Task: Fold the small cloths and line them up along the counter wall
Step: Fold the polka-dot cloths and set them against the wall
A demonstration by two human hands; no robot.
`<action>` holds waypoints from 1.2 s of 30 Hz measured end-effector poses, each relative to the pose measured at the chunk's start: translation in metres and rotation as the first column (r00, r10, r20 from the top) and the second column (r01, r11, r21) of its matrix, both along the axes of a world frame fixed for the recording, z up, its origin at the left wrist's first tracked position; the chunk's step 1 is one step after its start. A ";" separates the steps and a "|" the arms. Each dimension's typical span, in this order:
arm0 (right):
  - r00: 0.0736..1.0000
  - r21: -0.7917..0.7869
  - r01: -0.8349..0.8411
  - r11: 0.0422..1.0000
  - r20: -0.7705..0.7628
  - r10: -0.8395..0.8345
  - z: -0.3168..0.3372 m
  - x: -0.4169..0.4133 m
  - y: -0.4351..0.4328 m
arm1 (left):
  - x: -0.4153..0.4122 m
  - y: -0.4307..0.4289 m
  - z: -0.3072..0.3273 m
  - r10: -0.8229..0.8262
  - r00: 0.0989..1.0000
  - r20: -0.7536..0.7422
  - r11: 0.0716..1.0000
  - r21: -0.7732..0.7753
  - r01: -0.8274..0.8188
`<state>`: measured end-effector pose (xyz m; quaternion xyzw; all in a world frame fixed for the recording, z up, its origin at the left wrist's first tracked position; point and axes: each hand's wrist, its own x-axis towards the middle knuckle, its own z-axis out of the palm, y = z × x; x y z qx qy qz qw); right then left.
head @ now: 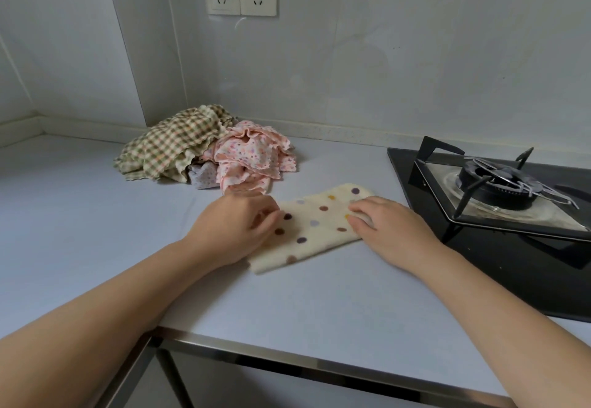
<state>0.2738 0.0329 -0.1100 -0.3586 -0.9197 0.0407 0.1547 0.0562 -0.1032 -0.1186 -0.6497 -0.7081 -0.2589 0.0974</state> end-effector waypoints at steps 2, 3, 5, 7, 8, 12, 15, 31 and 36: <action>1.000 0.006 -0.017 1.000 -0.013 0.017 0.001 0.002 0.001 | -0.003 -0.003 0.001 0.064 0.998 0.015 0.995 0.078 -0.065; 0.999 0.030 -0.002 1.000 -0.034 0.003 0.002 0.002 0.000 | -0.005 -0.004 0.001 0.109 0.993 -0.040 0.991 0.078 -0.106; 0.996 0.086 0.069 0.994 -0.063 -0.063 0.006 0.003 0.000 | -0.009 -0.003 -0.002 0.213 0.965 -0.153 0.976 -0.010 -0.217; 0.991 0.092 0.112 0.989 -0.082 -0.105 0.010 0.005 0.001 | -0.010 -0.001 -0.002 0.296 0.944 -0.149 0.946 -0.092 -0.311; 0.990 0.081 0.111 0.991 -0.092 -0.103 0.011 0.007 0.000 | -0.011 -0.001 -0.001 0.310 0.943 -0.123 0.941 -0.100 -0.323; 0.984 0.078 0.079 0.994 -0.163 -0.066 0.009 0.008 0.001 | -0.014 -0.004 0.004 0.300 0.954 -0.010 0.951 -0.075 -0.300; 0.981 0.062 0.034 0.997 -0.191 -0.022 0.007 0.007 0.006 | -0.017 -0.005 0.004 0.278 0.957 0.080 0.957 -0.106 -0.269; 0.973 0.021 0.036 0.999 -0.230 -0.030 -0.002 0.006 0.017 | -0.017 -0.002 0.005 0.256 0.917 0.305 0.967 -0.073 -0.246; 0.964 -0.137 0.009 0.991 -0.262 -0.045 0.001 0.008 0.015 | -0.017 -0.002 0.004 0.195 0.934 0.298 0.980 -0.037 -0.193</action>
